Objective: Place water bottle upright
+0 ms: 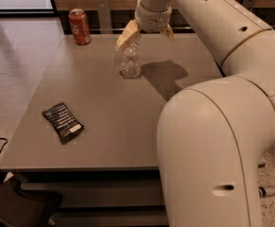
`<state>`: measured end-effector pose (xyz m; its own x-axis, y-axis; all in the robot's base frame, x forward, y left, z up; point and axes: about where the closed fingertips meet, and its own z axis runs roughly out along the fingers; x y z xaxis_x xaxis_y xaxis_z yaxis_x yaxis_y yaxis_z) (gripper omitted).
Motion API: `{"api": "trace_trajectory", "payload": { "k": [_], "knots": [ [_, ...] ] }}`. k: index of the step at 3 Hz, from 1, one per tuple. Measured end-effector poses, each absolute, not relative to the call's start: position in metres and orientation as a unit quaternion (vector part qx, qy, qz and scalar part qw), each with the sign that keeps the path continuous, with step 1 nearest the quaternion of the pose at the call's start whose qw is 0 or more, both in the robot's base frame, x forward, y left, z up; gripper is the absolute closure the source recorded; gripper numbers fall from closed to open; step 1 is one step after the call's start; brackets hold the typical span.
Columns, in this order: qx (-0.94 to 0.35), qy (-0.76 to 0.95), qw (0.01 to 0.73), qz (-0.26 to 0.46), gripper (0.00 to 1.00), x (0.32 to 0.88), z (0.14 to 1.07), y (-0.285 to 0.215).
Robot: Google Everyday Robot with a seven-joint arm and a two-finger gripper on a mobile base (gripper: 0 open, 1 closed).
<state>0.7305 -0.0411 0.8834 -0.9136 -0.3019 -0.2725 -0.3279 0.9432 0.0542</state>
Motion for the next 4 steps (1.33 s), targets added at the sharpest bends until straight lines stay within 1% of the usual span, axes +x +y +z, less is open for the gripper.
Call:
{"api": "trace_trajectory", "payload": {
  "k": [4],
  "knots": [
    [-0.127, 0.987, 0.090, 0.042, 0.00, 0.738, 0.868, -0.037]
  ]
}}
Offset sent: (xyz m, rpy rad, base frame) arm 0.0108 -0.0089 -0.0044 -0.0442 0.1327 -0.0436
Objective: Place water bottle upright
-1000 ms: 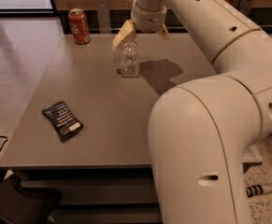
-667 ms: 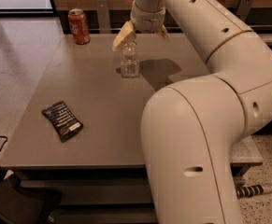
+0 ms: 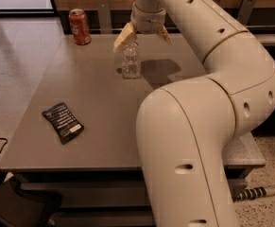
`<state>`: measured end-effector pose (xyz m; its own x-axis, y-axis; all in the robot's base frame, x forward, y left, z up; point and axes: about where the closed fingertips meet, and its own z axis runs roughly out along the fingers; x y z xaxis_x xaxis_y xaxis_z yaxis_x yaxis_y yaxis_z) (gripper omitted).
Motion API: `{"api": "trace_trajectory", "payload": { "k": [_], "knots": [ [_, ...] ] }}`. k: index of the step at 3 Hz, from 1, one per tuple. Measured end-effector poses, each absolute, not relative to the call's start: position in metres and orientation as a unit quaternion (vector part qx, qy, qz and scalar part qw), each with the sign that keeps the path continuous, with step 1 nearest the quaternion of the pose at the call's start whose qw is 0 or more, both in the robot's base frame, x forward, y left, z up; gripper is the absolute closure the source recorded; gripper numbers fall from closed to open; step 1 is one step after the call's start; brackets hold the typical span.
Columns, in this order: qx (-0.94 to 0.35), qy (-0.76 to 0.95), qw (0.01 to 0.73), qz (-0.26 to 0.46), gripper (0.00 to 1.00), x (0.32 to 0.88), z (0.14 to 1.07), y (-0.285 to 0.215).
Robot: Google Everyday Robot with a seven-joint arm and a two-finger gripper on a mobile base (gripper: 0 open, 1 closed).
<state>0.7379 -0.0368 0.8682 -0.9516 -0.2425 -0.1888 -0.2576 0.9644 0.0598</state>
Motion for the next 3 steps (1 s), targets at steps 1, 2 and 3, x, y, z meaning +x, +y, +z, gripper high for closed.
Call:
{"api": "trace_trajectory", "payload": {
  "k": [1, 2, 3],
  "knots": [
    [-0.117, 0.989, 0.083, 0.039, 0.00, 0.734, 0.865, -0.031],
    [-0.119, 0.989, 0.076, 0.040, 0.00, 0.737, 0.857, -0.018],
    [-0.128, 0.988, 0.073, 0.044, 0.00, 0.743, 0.849, -0.007]
  ]
}}
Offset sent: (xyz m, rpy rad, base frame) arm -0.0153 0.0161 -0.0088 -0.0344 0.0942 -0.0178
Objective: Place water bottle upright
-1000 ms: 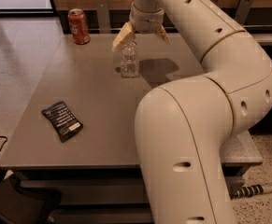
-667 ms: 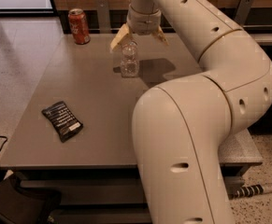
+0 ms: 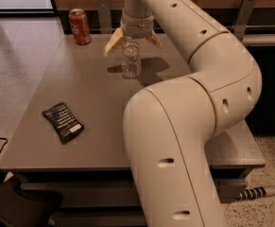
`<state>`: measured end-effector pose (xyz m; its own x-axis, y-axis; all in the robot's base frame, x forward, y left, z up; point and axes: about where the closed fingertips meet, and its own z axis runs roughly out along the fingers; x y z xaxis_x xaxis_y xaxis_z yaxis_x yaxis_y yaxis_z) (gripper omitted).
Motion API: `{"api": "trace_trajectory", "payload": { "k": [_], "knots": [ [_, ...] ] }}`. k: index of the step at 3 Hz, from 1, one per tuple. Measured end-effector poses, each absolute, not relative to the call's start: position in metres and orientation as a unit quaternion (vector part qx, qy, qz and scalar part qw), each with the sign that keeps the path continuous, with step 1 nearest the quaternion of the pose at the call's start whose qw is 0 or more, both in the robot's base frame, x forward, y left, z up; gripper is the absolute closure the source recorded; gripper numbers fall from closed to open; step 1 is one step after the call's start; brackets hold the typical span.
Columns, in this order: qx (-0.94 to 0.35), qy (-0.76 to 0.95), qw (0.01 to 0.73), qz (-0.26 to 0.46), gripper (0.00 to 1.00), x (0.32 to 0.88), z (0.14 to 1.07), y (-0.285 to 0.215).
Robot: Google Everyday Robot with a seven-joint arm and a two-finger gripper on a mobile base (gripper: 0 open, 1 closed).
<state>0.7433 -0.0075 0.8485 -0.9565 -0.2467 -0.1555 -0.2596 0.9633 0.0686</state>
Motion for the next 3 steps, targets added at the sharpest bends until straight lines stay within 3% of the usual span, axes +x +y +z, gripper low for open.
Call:
{"api": "trace_trajectory", "payload": {
  "k": [3],
  "knots": [
    [-0.119, 0.991, 0.043, 0.052, 0.00, 0.753, 0.814, -0.002]
  ]
}}
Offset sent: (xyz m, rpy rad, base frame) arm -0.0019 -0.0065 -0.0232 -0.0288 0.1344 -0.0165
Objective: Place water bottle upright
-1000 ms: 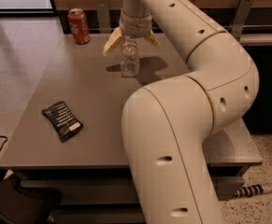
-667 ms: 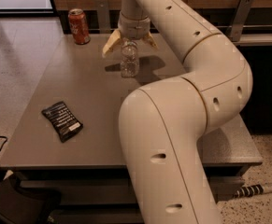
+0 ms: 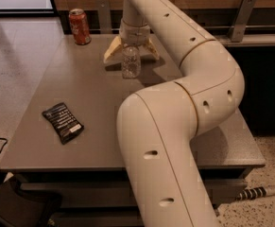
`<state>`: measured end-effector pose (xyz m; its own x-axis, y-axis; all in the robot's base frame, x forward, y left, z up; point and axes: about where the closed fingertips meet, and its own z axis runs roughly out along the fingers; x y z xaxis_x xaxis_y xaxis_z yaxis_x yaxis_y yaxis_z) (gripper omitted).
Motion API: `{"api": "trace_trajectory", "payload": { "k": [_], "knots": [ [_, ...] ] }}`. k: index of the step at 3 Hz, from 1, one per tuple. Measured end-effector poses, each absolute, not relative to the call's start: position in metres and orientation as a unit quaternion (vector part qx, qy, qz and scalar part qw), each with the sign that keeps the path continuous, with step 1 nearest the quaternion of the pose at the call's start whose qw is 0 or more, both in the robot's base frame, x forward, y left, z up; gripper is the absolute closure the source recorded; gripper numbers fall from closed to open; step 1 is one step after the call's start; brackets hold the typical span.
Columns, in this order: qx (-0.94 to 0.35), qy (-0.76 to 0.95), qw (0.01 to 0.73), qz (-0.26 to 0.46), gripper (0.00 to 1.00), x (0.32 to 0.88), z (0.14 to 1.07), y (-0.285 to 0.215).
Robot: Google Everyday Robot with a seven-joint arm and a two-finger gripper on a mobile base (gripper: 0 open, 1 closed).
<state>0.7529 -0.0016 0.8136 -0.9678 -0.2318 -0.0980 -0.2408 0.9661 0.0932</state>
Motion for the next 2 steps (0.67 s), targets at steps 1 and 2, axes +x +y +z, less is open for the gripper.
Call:
{"api": "trace_trajectory", "payload": {
  "k": [1, 2],
  "knots": [
    [-0.119, 0.990, 0.056, 0.057, 0.19, 0.7605, 0.8112, 0.0031],
    [-0.119, 0.989, 0.065, 0.060, 0.49, 0.7665, 0.8080, 0.0071]
  ]
}}
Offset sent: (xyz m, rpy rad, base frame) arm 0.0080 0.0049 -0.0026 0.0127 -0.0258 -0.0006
